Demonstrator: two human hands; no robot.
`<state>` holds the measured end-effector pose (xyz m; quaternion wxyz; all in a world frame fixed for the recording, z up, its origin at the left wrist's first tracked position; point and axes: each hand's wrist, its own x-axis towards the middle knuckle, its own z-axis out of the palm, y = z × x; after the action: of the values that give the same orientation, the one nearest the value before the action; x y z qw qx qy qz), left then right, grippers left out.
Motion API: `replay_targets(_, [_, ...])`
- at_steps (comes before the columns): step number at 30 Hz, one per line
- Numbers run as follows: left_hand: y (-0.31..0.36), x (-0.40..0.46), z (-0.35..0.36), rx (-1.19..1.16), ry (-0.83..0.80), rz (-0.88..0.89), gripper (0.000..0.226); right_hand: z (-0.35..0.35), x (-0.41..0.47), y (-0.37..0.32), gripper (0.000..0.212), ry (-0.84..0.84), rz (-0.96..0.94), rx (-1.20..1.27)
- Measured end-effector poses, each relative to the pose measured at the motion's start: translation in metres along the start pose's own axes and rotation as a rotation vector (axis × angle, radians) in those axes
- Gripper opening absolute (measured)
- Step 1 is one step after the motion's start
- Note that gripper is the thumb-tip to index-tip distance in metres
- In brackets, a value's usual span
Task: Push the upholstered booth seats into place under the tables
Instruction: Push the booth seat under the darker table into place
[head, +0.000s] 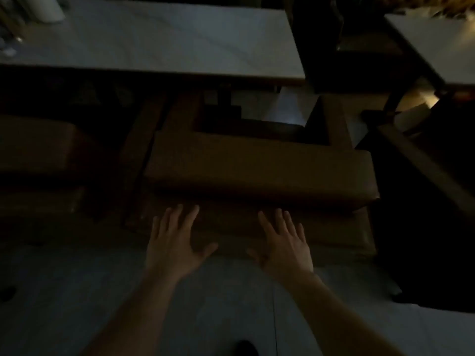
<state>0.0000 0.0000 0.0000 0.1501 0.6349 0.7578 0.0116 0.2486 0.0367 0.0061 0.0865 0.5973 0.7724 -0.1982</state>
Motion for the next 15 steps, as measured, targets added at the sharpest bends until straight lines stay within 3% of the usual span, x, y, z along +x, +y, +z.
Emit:
replay_targets(7, [0.007, 0.035, 0.041, 0.078, 0.023, 0.026, 0.104, 0.024, 0.033, 0.048, 0.095, 0.012, 0.026, -0.070])
replay_targets(15, [0.020, 0.052, 0.064, 0.107, 0.187, -0.025, 0.100, 0.041, 0.043, 0.069, 0.075, 0.224, -0.041, -0.122])
